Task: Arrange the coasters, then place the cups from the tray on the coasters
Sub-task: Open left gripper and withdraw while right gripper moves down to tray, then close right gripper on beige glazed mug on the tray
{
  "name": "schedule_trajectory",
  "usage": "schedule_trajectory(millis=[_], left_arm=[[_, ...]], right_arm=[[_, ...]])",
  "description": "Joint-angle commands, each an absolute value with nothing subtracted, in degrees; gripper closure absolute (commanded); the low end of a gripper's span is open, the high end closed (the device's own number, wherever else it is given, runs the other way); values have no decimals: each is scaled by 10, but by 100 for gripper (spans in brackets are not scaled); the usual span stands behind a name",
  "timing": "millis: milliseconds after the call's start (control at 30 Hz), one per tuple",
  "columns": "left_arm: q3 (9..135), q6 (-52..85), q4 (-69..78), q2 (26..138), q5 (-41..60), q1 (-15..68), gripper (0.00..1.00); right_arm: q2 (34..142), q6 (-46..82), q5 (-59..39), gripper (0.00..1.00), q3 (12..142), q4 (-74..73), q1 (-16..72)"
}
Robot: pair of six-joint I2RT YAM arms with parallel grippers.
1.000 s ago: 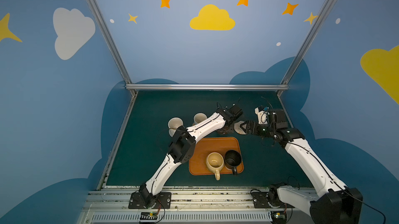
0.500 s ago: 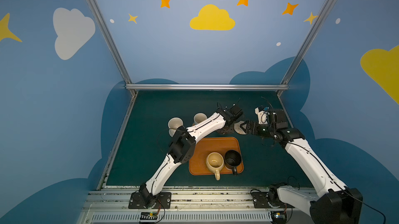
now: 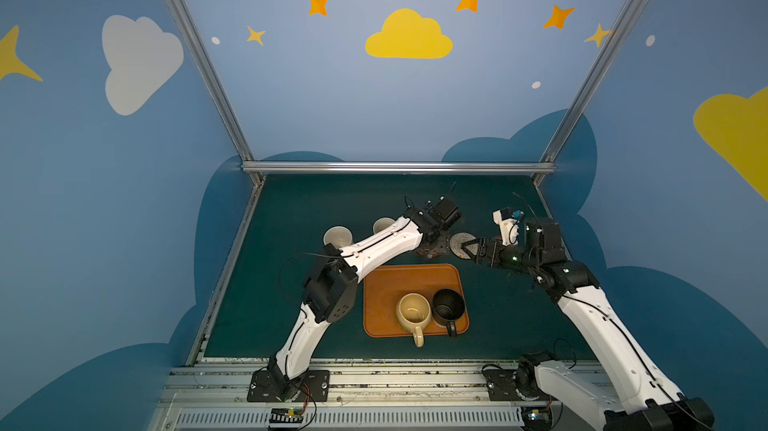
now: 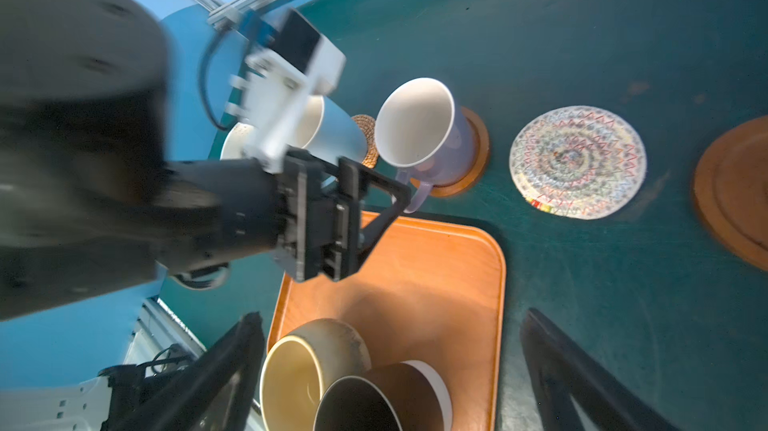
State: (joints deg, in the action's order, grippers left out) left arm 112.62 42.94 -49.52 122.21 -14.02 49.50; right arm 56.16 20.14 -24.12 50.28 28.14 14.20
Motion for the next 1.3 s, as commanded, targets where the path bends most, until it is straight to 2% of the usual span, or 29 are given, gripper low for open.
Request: schedule_trajectory(millis=[0,100,467,733,1000,1067,1267], left_arm=[[1099,430,-445,1153,-125,489,7],[1057,414,-414,1103,-95,475,1],[850,379,-333,866,-11,401,0],[731,358,-312,744,207,325,0],[663,353,-360,687,245,313,0],[628,370,-343,679,261,310,0],[572,395,-330,670,284,309,0]], right_arm=[[555,207,-242,4,507,298,170],[552,206,-195,4,524,336,226],[542,245,-29,7,543,430,451],[586,284,112,13,543,420,644],[639,334,109,24,527,394,719],[650,342,107,28,525,399,729],[666,354,103,33,513,412,739]])
